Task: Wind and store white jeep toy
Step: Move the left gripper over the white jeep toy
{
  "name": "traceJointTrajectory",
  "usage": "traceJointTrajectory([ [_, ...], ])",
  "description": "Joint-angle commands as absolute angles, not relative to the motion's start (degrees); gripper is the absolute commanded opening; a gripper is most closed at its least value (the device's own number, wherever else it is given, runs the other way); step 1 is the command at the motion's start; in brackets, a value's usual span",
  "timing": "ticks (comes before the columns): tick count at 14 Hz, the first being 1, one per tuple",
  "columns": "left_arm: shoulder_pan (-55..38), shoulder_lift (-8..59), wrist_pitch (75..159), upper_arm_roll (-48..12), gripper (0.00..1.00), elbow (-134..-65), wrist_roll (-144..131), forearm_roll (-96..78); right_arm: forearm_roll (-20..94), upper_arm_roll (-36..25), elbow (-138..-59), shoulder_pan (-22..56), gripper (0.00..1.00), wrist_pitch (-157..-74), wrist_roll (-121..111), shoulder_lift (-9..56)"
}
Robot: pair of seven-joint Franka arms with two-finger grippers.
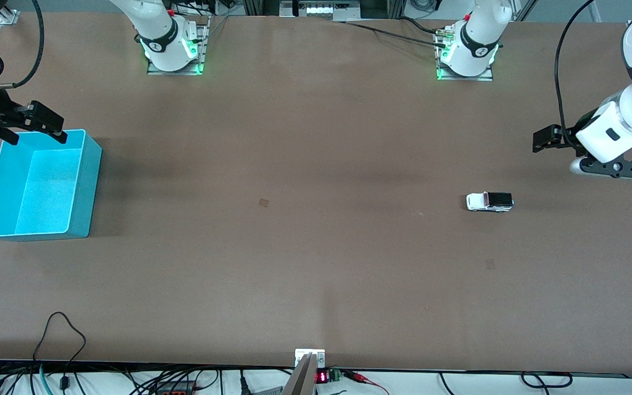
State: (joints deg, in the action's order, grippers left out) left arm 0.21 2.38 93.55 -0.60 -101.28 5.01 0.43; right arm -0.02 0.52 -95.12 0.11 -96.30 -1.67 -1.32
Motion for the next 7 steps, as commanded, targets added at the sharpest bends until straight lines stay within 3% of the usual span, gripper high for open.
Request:
traceJointTrajectory([
  [1, -1.0, 5.0, 89.5, 0.0, 1.00, -96.4, 6.3, 0.8, 0.8, 0.7, -96.1, -0.5, 1.00, -96.1, -1.8, -2.4],
  [7, -0.2, 7.4, 89.6, 0.0, 1.00, -96.7, 19.3, 0.2, 0.9, 0.8, -96.1, -0.7, 1.00, -96.1, -2.0, -2.5],
])
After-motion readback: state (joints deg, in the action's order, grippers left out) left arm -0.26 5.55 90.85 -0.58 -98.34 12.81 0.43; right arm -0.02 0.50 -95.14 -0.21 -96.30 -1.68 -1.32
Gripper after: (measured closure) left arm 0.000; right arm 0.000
